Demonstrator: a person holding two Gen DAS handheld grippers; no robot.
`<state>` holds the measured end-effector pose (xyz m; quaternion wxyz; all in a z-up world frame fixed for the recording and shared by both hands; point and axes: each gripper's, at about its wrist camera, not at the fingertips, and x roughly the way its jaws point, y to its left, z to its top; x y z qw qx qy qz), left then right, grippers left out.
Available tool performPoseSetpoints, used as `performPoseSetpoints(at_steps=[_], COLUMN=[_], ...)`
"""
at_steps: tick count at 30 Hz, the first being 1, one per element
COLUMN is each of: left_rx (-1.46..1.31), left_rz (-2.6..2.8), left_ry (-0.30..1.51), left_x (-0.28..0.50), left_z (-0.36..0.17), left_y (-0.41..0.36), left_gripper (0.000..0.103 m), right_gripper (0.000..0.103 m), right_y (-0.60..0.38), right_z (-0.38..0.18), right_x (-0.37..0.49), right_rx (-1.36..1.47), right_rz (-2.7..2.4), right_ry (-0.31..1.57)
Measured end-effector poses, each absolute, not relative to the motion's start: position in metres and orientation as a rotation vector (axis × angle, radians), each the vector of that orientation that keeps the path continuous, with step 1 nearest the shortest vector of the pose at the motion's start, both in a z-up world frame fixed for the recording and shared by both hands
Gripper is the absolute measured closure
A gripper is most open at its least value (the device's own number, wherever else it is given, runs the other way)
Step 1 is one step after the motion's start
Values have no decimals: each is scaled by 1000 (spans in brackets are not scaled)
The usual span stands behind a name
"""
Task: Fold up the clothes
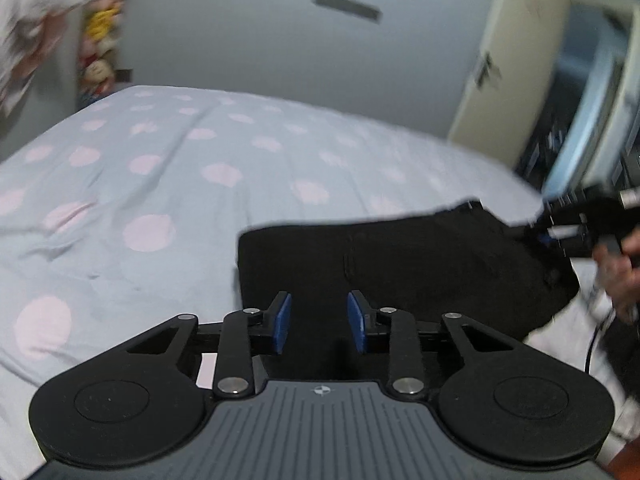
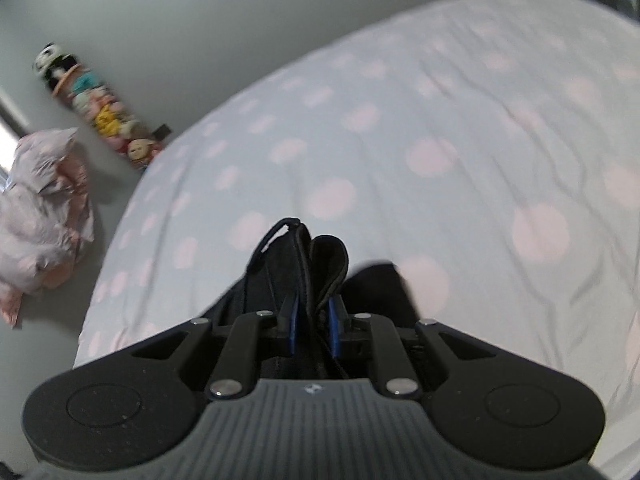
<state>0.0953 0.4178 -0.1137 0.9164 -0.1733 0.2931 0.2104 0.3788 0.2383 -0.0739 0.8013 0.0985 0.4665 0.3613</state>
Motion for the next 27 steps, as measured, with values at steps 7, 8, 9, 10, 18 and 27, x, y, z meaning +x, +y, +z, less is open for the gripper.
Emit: performPoseSetpoints(at_steps=[7,8,9,10,18,27], left_rx=[-261,-258,-254,-254,-233,-102], left_rz=[466,467,468,468,489,478], left_ry=[757,766,779,795,759,748], left_x=[120,120,121,123,106,72], left_z=[-147,-149,-152,-156,-136,-114], left_y=[412,412,412,413,406,356], left_gripper=[73,73,73,73,72,45], right_gripper=[86,86,86,85,68,67], right_y=[224,223,223,223,230,195], right_z=[-135,-141,-145,-148,-139,-111], right_x=[395,396,397,398,390,311], right_rx=[259,257,252,245,107,51], right_rz=[780,790,800,810,800,760], right_ry=[1035,1031,1023,1015,942,709])
